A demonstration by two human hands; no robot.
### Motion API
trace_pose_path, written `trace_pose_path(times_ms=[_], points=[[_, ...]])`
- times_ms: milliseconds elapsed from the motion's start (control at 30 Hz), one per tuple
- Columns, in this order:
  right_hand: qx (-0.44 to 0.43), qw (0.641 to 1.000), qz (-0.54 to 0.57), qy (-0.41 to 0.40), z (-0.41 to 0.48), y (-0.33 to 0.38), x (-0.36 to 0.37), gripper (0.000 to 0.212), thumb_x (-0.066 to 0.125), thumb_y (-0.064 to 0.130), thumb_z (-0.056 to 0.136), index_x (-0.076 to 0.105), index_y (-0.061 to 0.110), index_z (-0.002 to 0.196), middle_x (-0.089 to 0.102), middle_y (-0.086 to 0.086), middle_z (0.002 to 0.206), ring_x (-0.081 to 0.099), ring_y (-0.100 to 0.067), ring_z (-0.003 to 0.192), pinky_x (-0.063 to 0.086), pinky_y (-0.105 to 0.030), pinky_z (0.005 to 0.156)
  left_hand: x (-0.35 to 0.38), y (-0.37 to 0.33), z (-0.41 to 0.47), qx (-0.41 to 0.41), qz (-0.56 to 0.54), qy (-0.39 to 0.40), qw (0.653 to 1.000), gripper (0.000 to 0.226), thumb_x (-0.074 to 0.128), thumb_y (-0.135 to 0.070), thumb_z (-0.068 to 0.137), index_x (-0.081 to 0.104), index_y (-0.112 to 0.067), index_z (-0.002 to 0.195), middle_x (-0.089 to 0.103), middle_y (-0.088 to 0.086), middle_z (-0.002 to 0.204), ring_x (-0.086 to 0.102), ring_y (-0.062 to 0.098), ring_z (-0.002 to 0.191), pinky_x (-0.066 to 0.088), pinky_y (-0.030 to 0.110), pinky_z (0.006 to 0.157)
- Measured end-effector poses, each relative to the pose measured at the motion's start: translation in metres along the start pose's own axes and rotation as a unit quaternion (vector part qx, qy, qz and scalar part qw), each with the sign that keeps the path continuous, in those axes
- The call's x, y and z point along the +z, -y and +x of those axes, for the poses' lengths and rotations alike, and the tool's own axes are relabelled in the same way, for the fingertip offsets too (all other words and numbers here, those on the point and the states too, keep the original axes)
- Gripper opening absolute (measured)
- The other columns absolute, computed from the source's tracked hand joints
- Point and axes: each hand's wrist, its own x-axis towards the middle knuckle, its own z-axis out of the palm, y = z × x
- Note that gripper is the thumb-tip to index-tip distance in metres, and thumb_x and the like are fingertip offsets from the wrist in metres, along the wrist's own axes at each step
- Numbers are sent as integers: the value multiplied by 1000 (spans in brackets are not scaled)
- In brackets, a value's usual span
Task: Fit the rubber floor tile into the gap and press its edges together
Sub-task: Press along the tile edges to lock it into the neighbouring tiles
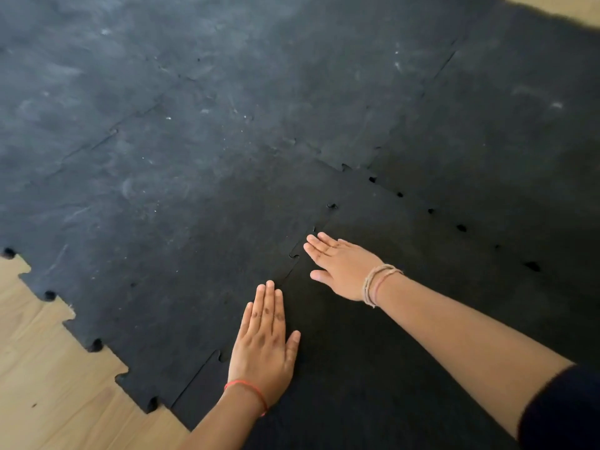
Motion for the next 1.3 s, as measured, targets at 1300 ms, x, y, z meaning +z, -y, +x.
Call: trace_pose_path(times_ms=[1300], points=[[276, 922, 110, -247, -6, -73, 34, 73, 7, 59, 87, -8, 15, 143, -13, -3, 152, -16, -17, 140, -14, -34, 110, -17, -60, 208, 176, -2, -20, 984, 55, 10, -43, 94, -22, -21, 133, -28, -5, 144, -30, 8, 132, -16, 24, 109]])
